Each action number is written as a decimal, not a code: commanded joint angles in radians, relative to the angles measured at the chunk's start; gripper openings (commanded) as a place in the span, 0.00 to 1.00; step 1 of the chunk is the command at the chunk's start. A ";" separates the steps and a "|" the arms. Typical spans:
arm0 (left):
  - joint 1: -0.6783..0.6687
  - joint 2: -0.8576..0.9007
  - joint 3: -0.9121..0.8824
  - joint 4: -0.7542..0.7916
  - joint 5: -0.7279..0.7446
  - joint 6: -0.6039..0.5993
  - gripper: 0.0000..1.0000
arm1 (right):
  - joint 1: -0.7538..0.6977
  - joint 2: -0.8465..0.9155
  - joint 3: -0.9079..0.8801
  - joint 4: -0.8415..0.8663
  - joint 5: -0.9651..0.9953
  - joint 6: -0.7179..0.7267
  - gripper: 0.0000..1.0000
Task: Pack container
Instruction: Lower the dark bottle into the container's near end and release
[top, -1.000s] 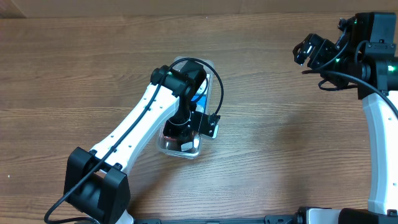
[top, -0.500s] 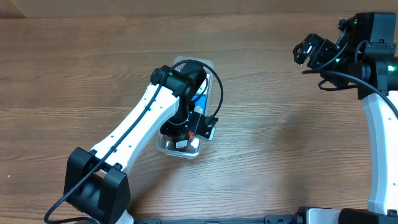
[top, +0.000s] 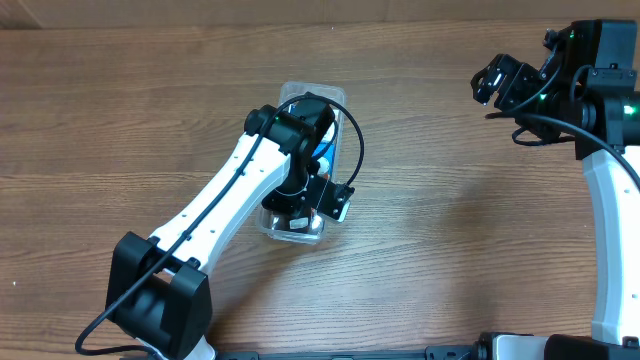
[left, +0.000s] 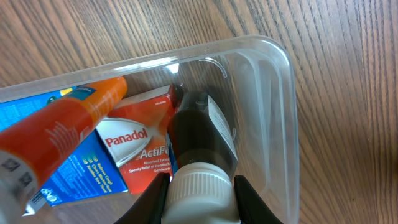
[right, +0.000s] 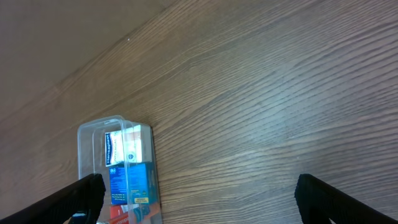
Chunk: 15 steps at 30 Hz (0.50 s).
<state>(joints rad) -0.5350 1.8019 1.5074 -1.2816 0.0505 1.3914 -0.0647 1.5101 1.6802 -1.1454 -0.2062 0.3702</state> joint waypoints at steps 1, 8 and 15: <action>0.009 0.018 -0.002 0.004 -0.006 0.018 0.18 | -0.003 -0.009 0.008 0.002 -0.005 0.004 1.00; 0.010 0.019 -0.002 0.005 -0.005 0.018 0.31 | -0.003 -0.009 0.008 0.003 -0.005 0.004 1.00; 0.010 0.019 -0.002 0.032 0.019 -0.034 1.00 | -0.003 -0.009 0.008 0.002 -0.005 0.004 1.00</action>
<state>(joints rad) -0.5343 1.8107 1.5074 -1.2659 0.0525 1.3949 -0.0647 1.5101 1.6802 -1.1458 -0.2066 0.3695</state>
